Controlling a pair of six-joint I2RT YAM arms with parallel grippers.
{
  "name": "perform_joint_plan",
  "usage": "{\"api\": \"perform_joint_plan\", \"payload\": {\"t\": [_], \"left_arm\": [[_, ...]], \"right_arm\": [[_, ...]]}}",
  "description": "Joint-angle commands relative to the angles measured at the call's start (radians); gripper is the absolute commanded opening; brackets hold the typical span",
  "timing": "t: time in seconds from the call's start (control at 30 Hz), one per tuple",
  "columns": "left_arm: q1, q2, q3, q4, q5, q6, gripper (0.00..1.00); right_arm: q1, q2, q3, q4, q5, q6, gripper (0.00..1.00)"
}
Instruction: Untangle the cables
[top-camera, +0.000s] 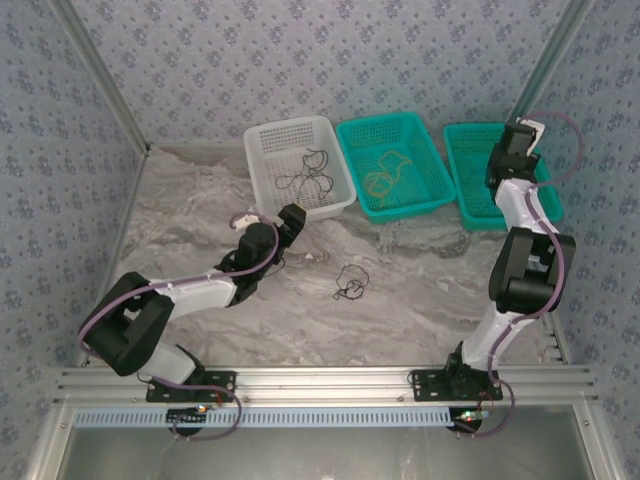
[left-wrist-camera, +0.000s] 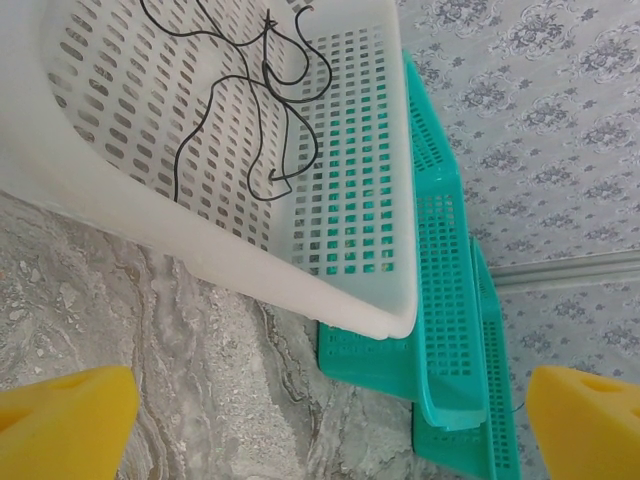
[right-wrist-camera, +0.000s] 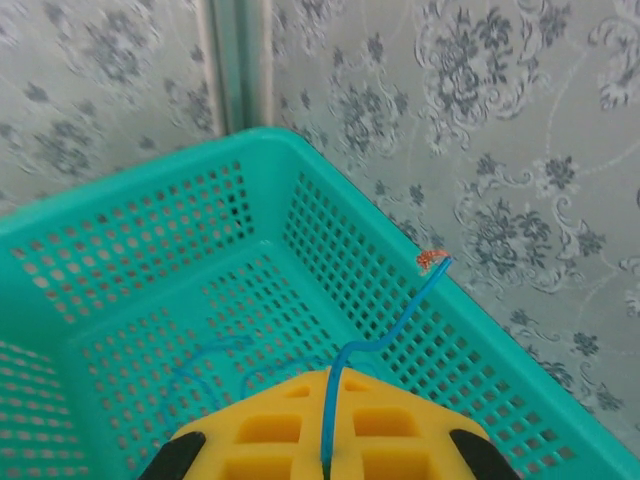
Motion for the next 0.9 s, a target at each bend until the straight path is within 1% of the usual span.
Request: {"api": "perform_joint_plan", "payload": {"t": [0.0,0.03,0.07,0.1,0.17,0.2,0.23,0.4,0.5,0.63,0.73,0.87], "left_arm": [[0.008,-0.020,0.020,-0.018,0.009,0.043,1.00],[0.008,-0.019,0.025,-0.023,0.014,0.052,0.99],[0.008,-0.018,0.030,-0.031,0.019,0.058,0.99],[0.008,-0.018,0.034,-0.040,0.023,0.063,0.99],[0.008,-0.016,0.046,-0.056,0.032,0.076,0.99],[0.008,-0.015,0.048,-0.061,0.034,0.079,0.99],[0.008,-0.015,0.050,-0.066,0.034,0.083,0.99],[0.008,-0.013,0.053,-0.069,0.035,0.094,0.99],[0.008,-0.011,0.056,-0.074,0.041,0.105,0.99],[0.008,-0.007,0.065,-0.077,0.059,0.133,0.99],[0.007,-0.003,0.081,-0.094,0.082,0.167,0.99],[0.004,0.002,0.111,-0.116,0.115,0.251,0.99]], "right_arm": [[-0.009,0.026,0.051,-0.069,0.073,-0.048,0.24],[-0.010,0.028,0.049,-0.086,0.076,-0.036,0.44],[-0.009,0.027,0.041,-0.094,0.084,-0.019,0.53],[-0.009,0.022,0.031,-0.098,0.083,-0.007,0.59],[-0.008,0.005,0.010,-0.105,0.075,0.016,0.87],[-0.008,0.001,0.007,-0.123,0.070,0.028,0.95],[-0.009,-0.005,0.007,-0.145,0.062,0.040,1.00],[-0.009,-0.034,-0.001,-0.243,0.028,0.090,1.00],[-0.009,-0.039,0.013,-0.332,-0.016,0.113,1.00],[-0.010,-0.070,-0.011,-0.381,-0.072,0.139,1.00],[-0.007,-0.101,-0.025,-0.423,-0.121,0.154,1.00],[-0.007,-0.152,-0.035,-0.481,-0.209,0.159,1.00]]}}
